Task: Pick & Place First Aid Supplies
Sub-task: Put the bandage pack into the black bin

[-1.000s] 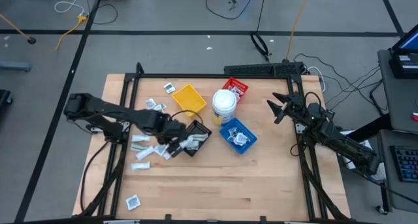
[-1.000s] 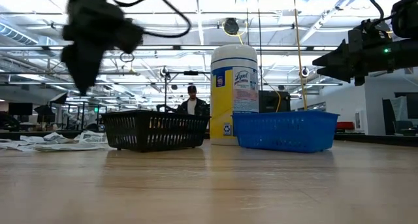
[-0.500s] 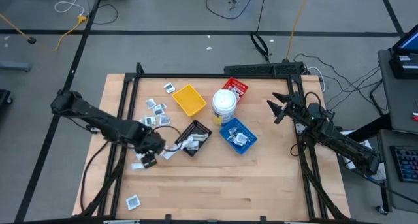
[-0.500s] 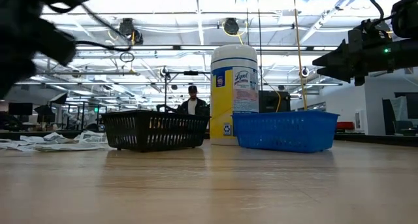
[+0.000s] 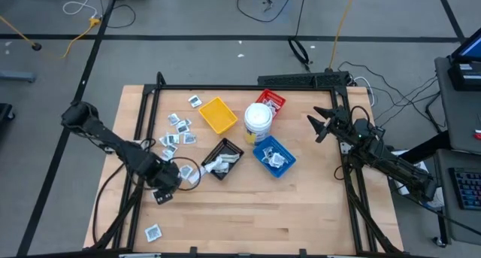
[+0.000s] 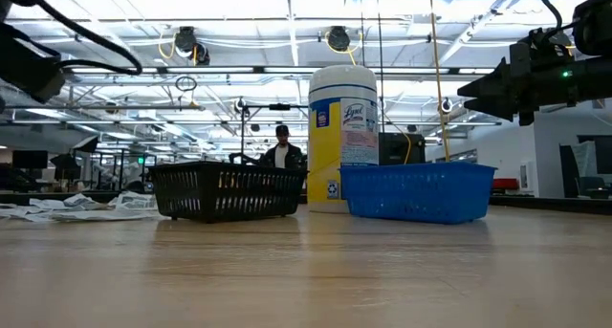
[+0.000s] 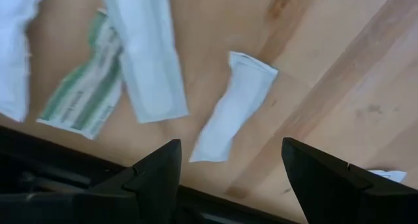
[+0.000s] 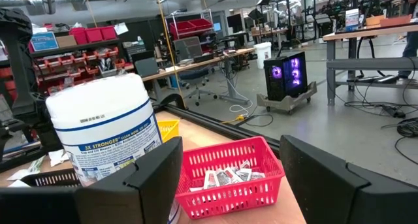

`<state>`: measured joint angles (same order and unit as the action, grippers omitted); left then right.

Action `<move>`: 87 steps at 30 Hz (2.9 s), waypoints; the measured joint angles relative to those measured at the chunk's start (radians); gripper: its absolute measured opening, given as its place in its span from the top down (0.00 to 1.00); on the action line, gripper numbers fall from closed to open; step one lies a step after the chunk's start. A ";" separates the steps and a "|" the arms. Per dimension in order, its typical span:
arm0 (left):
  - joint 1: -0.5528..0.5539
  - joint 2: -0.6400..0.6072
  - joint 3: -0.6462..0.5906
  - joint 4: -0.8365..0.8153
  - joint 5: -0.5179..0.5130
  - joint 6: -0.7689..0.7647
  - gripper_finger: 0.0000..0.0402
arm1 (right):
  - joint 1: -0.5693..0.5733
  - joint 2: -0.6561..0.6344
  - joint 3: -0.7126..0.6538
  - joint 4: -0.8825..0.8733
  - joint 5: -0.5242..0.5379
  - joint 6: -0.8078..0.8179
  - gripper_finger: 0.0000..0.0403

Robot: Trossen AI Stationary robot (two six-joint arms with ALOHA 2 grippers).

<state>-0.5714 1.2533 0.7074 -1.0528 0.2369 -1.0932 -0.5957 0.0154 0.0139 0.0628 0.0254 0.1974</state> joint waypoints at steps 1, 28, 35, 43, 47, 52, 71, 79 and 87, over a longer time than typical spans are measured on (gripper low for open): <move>-0.008 0.011 0.000 0.013 0.002 -0.008 0.32 | 0.000 0.000 0.000 0.000 0.000 0.000 0.37; -0.108 0.162 -0.088 0.210 0.031 -0.118 0.67 | 0.000 0.000 0.000 0.000 0.000 0.000 0.37; -0.109 0.163 -0.089 0.233 0.019 -0.159 0.97 | 0.000 0.000 0.000 0.000 0.000 0.000 0.37; -0.093 0.124 -0.059 0.182 0.015 -0.162 0.99 | 0.000 0.000 0.000 0.000 0.000 0.000 0.37; -0.073 0.078 -0.006 0.067 0.018 -0.175 0.99 | 0.000 0.000 0.000 0.000 0.000 0.000 0.37; -0.042 0.027 0.067 -0.022 0.013 -0.181 0.99 | 0.000 0.000 0.000 0.000 0.000 0.000 0.37; 0.175 0.137 0.359 -0.109 -0.206 -0.139 1.00 | 0.000 0.000 0.000 0.000 0.000 0.000 0.37; 0.326 0.277 0.566 -0.074 -0.400 0.027 1.00 | 0.000 0.000 0.000 0.000 0.000 0.000 0.37; 0.396 0.363 0.658 0.050 -0.453 0.150 1.00 | 0.000 0.000 0.000 0.000 0.000 0.000 0.37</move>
<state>-0.1750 1.6158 1.3650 -1.0023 -0.2157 -0.9433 -0.5957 0.0152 0.0141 0.0628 0.0254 0.1970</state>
